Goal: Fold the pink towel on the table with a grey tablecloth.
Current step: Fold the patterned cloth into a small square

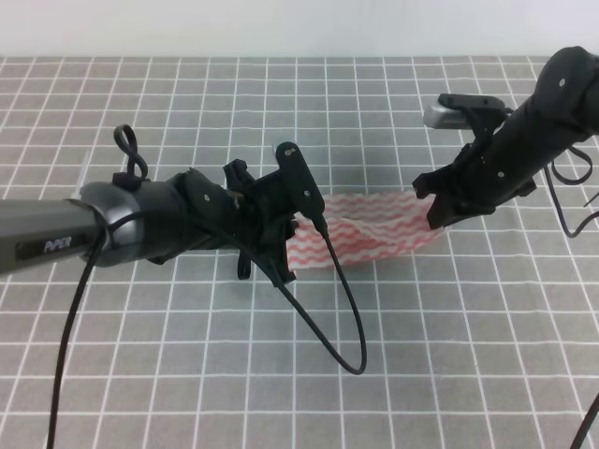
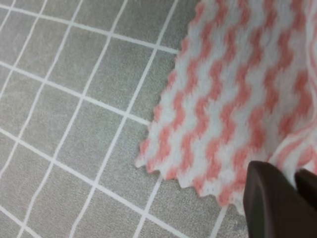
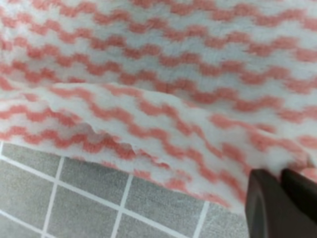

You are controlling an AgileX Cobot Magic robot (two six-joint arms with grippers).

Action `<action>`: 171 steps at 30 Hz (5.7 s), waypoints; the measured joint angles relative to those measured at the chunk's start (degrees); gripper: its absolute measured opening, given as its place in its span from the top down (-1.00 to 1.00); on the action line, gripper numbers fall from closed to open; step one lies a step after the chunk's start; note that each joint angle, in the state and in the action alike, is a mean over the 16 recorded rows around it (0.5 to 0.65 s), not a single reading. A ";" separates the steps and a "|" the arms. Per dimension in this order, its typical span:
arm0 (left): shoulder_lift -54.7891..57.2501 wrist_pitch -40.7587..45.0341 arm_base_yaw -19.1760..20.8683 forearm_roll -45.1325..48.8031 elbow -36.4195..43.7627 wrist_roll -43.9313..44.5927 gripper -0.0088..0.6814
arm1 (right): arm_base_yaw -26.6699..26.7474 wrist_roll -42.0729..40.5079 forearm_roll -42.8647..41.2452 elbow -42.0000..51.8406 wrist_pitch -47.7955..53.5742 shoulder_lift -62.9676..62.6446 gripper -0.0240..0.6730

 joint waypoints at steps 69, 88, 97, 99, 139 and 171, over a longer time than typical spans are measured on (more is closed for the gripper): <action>0.13 -0.04 -0.01 0.03 -0.04 0.09 0.98 | 0.00 0.00 0.14 -3.15 4.49 3.44 0.82; -0.04 -0.25 0.00 0.00 0.00 0.00 0.98 | 0.00 0.07 0.02 -4.17 2.75 3.11 0.97; 0.06 -1.29 0.00 0.01 -0.02 0.03 0.98 | 0.00 0.13 -0.59 -7.20 5.06 2.79 0.97; 0.10 -1.54 0.00 0.01 -0.02 0.04 0.98 | 0.00 0.16 -0.93 -7.80 5.89 2.76 0.98; 2.01 -4.34 0.22 0.62 -1.49 0.17 0.98 | -0.01 1.63 -3.28 -8.90 7.66 3.42 0.98; 4.88 0.41 2.24 0.18 -6.24 0.43 0.98 | 0.00 2.96 -4.41 -8.89 5.10 3.74 0.98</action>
